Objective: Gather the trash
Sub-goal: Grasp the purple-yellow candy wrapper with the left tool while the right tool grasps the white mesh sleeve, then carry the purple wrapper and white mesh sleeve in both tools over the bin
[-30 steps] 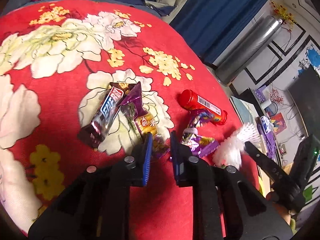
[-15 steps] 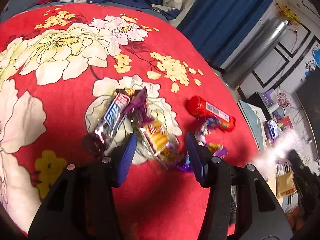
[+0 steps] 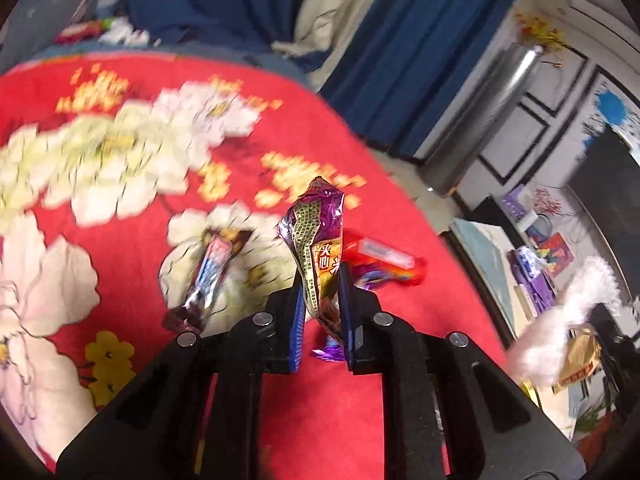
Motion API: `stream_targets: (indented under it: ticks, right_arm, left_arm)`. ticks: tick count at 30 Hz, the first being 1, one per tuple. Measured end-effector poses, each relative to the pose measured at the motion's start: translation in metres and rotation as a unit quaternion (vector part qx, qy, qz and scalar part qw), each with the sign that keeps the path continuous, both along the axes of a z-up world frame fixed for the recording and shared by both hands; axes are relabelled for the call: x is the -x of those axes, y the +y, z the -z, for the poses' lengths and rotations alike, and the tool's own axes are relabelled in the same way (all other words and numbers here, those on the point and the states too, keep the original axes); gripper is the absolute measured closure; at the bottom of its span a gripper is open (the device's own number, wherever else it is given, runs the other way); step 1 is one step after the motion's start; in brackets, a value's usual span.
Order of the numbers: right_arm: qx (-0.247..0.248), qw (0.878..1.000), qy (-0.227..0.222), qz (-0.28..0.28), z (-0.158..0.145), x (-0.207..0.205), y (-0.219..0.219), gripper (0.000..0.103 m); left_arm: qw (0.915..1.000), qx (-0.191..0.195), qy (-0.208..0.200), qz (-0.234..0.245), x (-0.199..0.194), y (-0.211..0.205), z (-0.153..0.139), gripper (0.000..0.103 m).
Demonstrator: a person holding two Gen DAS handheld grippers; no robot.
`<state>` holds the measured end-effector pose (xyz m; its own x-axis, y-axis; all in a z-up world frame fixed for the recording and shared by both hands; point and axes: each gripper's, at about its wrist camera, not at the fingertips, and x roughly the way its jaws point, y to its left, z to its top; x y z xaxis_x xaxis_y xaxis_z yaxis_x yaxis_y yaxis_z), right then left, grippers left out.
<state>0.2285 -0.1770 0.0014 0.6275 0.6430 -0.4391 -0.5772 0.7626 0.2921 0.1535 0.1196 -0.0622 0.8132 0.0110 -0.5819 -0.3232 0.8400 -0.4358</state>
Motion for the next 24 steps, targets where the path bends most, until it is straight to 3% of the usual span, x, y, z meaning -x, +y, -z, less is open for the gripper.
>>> stream_targets:
  ticks: [11, 24]
  right_arm:
    - [0.005, 1.0, -0.017, 0.011, -0.009, 0.011, -0.019, 0.094]
    - [0.021, 0.999, -0.025, 0.043, -0.008, 0.029, -0.062, 0.094]
  left_arm:
    - [0.9932, -0.047, -0.072, 0.079, 0.017, -0.054, -0.053, 0.094]
    - [0.9807, -0.062, -0.087, 0.164, 0.021, -0.112, -0.061, 0.094]
